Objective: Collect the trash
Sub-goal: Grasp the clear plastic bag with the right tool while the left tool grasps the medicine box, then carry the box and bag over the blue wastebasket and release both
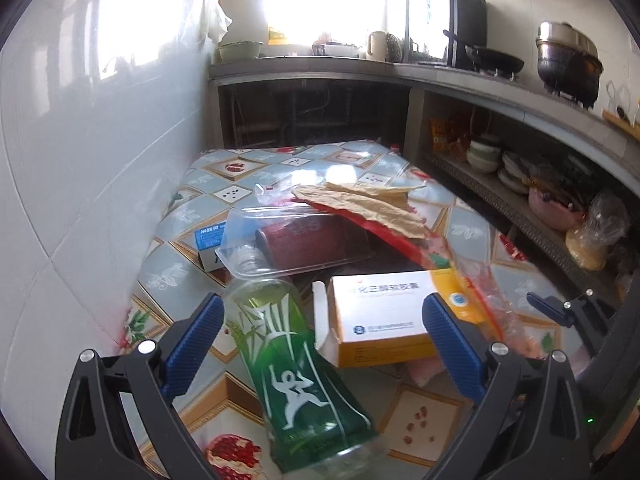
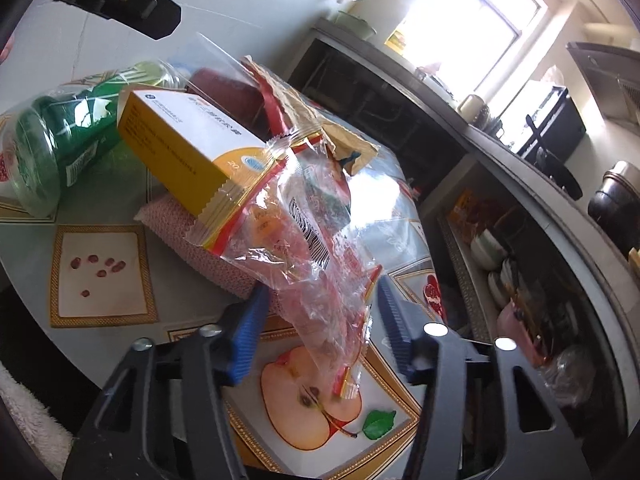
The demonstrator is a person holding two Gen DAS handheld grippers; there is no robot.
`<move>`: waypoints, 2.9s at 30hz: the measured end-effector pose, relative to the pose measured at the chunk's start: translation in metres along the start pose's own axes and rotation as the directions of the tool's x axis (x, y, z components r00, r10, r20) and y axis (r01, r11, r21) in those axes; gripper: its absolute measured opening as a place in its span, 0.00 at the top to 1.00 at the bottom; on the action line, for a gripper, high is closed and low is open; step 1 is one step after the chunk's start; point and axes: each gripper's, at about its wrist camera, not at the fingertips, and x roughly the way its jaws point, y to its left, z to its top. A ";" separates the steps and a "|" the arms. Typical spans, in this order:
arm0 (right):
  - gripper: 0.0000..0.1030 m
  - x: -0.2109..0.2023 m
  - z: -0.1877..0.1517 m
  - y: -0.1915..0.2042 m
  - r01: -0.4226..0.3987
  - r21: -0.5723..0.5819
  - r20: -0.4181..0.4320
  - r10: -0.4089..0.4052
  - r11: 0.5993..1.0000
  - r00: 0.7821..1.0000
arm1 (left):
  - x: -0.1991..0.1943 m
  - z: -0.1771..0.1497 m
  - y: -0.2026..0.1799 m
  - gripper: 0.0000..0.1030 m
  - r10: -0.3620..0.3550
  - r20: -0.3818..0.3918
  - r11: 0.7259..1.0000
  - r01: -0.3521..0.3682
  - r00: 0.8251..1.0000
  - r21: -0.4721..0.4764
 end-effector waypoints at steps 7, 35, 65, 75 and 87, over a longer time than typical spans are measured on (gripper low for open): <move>0.94 -0.002 -0.001 -0.023 0.011 0.070 0.004 -0.012 0.998 1.000 | 0.005 0.011 -0.007 0.06 -0.042 0.003 0.996 0.042 0.999 0.082; 0.96 0.007 -0.012 -0.120 -0.262 0.452 0.121 0.233 0.853 0.965 | 0.103 0.019 -0.094 0.06 -0.196 -0.626 0.464 0.634 0.755 0.619; 0.96 -0.043 -0.024 -0.150 -0.220 0.504 0.213 0.127 0.835 0.969 | 0.027 0.086 -0.107 0.23 -0.533 -0.472 0.601 0.707 0.703 0.373; 0.96 -0.062 -0.077 -0.230 -0.008 0.669 0.115 -0.092 0.743 0.989 | 0.031 0.145 -0.230 0.23 -0.670 -0.403 0.551 0.782 0.623 0.293; 0.96 -0.005 -0.194 -0.318 0.213 0.822 -0.149 -0.162 0.528 0.976 | 0.150 0.130 -0.410 0.22 -0.555 -0.608 0.629 0.765 0.568 0.140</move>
